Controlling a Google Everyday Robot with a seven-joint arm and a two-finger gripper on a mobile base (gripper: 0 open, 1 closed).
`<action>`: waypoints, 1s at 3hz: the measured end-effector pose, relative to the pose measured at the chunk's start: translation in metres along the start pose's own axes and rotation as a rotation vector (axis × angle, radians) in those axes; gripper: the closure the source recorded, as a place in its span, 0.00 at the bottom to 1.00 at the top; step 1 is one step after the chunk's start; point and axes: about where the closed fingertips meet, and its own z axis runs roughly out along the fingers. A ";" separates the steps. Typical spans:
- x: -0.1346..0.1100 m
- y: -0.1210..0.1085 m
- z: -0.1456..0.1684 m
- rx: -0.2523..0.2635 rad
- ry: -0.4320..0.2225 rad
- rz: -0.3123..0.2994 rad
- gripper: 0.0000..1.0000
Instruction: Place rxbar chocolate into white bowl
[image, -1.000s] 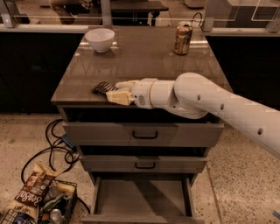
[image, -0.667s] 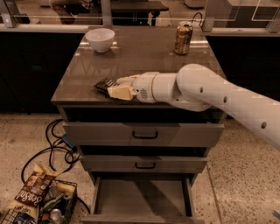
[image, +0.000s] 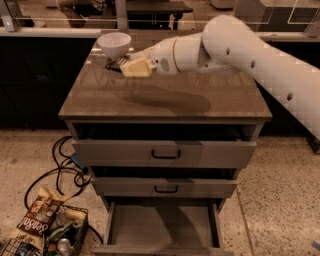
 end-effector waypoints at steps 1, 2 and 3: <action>-0.034 -0.038 0.023 0.004 0.004 -0.024 1.00; -0.065 -0.073 0.049 0.038 0.008 -0.027 1.00; -0.091 -0.102 0.068 0.082 0.026 -0.017 1.00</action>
Offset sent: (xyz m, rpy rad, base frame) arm 0.1729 0.0429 0.1031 -0.0171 -0.0695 -0.1146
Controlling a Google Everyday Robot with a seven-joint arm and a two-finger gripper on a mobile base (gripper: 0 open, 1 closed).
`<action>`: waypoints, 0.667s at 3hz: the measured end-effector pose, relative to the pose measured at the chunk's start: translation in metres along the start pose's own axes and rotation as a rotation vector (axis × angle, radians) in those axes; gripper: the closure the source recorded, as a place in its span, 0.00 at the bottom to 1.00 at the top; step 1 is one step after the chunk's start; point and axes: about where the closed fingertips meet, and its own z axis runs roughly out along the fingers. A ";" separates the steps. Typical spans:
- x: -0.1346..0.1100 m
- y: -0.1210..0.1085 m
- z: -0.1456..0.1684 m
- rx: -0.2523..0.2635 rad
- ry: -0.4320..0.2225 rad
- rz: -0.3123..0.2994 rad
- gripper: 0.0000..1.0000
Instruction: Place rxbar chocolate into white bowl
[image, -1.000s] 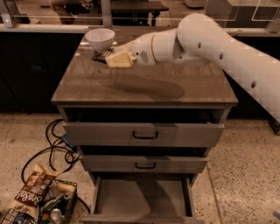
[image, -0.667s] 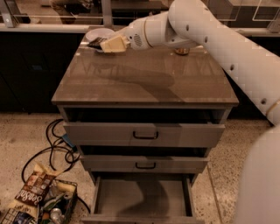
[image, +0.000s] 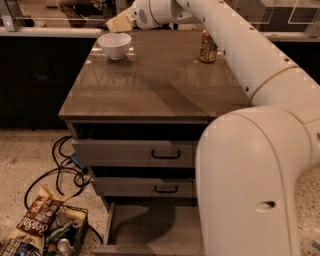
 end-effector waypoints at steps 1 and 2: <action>-0.010 -0.023 0.011 0.075 0.067 0.017 1.00; 0.001 -0.047 0.014 0.150 0.143 0.062 1.00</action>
Offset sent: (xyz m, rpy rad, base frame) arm 0.0923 -0.0387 0.0064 -0.1762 0.1225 -0.2932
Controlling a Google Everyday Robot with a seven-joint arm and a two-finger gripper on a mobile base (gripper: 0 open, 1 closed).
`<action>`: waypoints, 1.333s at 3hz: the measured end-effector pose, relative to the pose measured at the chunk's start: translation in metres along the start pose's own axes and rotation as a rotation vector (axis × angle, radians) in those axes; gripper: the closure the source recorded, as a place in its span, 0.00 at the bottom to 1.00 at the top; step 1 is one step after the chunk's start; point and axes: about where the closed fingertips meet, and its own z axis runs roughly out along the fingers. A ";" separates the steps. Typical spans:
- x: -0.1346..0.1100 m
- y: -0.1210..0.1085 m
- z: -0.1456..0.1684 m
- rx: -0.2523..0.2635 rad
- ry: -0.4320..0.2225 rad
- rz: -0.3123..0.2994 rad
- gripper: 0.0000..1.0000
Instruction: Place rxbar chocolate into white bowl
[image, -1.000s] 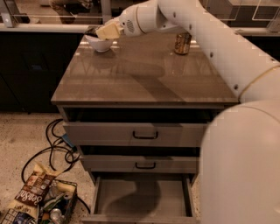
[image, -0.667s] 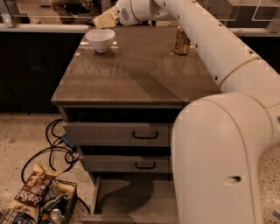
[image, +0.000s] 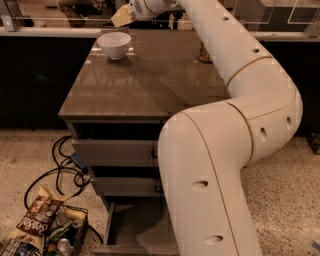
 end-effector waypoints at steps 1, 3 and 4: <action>0.022 -0.016 0.014 0.047 0.082 0.047 1.00; 0.043 0.005 0.072 0.013 0.161 0.064 1.00; 0.045 0.007 0.076 0.010 0.164 0.064 0.81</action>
Offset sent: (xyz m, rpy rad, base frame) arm 0.0681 0.0034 -0.0597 -0.0980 0.1685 -0.1142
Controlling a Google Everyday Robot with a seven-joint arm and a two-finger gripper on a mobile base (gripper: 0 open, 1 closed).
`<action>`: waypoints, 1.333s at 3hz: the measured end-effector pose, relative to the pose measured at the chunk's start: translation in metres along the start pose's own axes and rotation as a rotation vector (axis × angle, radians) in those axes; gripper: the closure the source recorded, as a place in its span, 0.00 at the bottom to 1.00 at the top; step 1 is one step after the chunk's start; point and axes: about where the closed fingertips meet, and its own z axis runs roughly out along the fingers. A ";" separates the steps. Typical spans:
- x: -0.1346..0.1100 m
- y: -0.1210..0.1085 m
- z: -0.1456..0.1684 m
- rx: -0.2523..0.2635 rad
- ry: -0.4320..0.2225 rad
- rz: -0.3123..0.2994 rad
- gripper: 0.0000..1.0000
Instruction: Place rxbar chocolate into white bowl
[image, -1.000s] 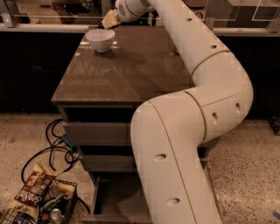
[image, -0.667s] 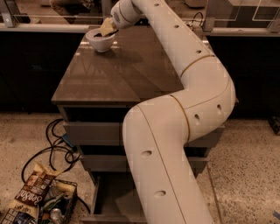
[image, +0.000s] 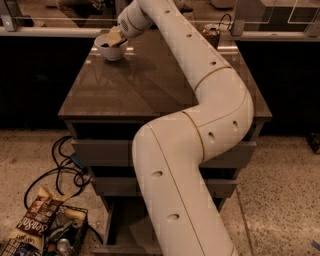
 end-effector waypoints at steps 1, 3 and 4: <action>0.002 0.001 0.004 -0.003 0.004 0.000 0.58; 0.005 0.005 0.011 -0.011 0.012 0.001 0.11; 0.007 0.006 0.015 -0.014 0.016 0.001 0.00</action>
Offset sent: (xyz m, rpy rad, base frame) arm 0.0002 0.0018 -0.0031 -0.0012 0.0039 0.0019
